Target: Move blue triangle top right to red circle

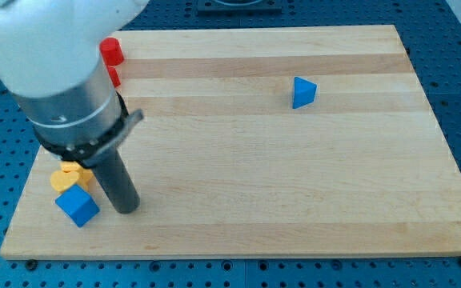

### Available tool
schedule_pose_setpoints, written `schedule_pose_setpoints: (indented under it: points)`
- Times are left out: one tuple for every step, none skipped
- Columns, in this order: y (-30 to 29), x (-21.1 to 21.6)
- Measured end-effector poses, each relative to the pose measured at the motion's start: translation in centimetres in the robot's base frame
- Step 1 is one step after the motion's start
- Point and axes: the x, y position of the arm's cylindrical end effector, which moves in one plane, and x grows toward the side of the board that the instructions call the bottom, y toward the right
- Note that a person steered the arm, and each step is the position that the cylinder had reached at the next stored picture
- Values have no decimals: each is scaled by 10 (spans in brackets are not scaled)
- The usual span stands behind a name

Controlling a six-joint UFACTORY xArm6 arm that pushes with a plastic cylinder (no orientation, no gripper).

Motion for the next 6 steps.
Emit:
schedule_pose_setpoints:
  points:
    - [-18, 9]
    - [-19, 24]
    - [-39, 25]
    - [-42, 35]
    - [40, -20]
    - [158, -93]
